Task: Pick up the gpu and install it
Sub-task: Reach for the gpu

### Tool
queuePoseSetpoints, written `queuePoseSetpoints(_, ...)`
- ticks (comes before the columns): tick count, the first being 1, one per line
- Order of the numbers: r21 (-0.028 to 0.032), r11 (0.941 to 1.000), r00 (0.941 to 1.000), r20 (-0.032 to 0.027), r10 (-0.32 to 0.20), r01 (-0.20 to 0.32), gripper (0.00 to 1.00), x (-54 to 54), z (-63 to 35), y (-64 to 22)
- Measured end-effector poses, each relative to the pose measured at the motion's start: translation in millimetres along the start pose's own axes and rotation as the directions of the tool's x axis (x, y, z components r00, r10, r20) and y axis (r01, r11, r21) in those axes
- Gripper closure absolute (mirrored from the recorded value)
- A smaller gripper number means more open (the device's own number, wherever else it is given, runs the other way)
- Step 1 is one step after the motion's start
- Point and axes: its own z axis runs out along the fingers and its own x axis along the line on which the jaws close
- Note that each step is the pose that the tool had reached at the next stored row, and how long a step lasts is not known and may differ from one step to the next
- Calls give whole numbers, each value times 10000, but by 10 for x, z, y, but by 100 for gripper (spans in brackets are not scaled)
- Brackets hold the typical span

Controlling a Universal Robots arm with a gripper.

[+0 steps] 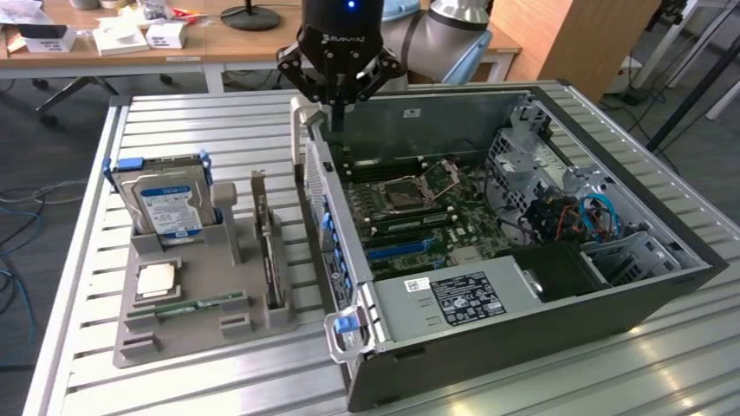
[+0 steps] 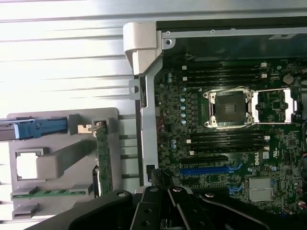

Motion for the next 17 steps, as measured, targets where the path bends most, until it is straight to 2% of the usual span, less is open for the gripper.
queuePoseSetpoints(17, 18, 10000, 9997, -231, 10, -10, 90, 401, 3, -30)
